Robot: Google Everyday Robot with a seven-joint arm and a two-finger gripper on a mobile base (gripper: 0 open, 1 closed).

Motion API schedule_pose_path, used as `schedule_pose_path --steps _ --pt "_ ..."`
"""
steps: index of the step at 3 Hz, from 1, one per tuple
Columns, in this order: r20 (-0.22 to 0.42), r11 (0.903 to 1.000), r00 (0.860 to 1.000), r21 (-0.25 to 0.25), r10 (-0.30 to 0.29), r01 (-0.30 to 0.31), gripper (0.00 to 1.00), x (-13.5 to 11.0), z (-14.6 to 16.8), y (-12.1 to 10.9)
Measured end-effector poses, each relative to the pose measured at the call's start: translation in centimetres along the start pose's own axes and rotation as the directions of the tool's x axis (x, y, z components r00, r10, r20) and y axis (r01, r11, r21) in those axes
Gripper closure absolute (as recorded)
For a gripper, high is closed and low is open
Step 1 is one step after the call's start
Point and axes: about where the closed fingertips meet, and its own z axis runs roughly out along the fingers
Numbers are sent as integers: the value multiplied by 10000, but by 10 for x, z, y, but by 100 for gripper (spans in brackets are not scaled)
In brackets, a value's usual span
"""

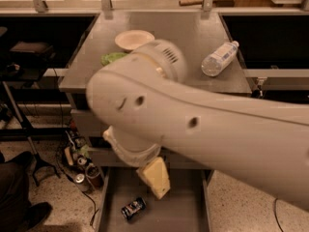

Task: Pick pepsi can from bottom drawer and place on counter

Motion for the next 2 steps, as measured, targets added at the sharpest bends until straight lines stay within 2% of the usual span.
schedule_pose_path --steps 1,2 --pt "514 9925 9935 -623 -1019 1050 0 -38 64 -27" --pt "1223 9806 9809 -1063 -1512 1644 0 -57 129 -43"
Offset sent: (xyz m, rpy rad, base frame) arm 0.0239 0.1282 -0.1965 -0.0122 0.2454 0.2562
